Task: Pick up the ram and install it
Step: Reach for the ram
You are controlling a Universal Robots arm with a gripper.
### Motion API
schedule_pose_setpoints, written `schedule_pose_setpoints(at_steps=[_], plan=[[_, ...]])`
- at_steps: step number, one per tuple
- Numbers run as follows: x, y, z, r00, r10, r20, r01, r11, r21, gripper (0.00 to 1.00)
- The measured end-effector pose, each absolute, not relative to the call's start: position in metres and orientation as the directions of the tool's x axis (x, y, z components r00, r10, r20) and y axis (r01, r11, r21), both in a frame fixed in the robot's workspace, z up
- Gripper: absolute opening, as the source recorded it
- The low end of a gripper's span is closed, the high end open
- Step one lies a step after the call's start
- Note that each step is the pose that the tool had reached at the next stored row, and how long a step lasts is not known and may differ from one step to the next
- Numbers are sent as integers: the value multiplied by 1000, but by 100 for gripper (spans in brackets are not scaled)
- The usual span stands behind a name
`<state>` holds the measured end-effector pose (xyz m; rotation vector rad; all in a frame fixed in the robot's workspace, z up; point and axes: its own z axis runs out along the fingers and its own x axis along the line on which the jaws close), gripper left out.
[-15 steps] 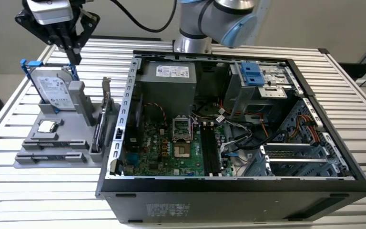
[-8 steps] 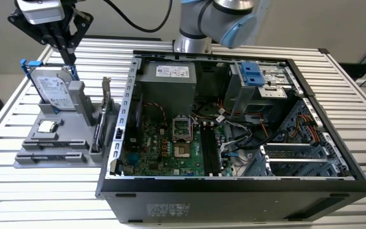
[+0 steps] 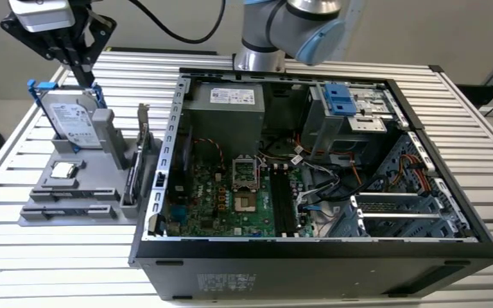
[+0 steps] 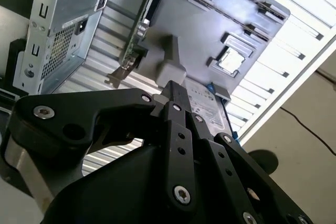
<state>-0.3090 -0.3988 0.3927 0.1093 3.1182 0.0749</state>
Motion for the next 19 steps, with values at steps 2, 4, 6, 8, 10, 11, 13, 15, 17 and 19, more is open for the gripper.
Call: schedule_pose_setpoints(at_steps=[2,4,6,8,10,11,13,15,17,19], plan=[[-312,-399,393,-997,70,-19,69,996,49,0],[-315,-399,393,-997,70,-19,69,996,49,0],[-318,-399,393,-997,69,-19,68,996,49,0],[-321,-399,393,-997,68,-19,67,997,49,0],[-324,-399,393,-998,67,-19,66,997,49,0],[-326,-399,393,-998,66,-19,65,997,49,0],[-329,-399,393,-998,64,-19,63,997,49,0],[-332,-399,393,-998,61,-19,60,997,49,0],[-335,-399,393,-998,57,-19,56,997,49,0],[-338,-399,393,-998,52,-19,51,998,49,0]])
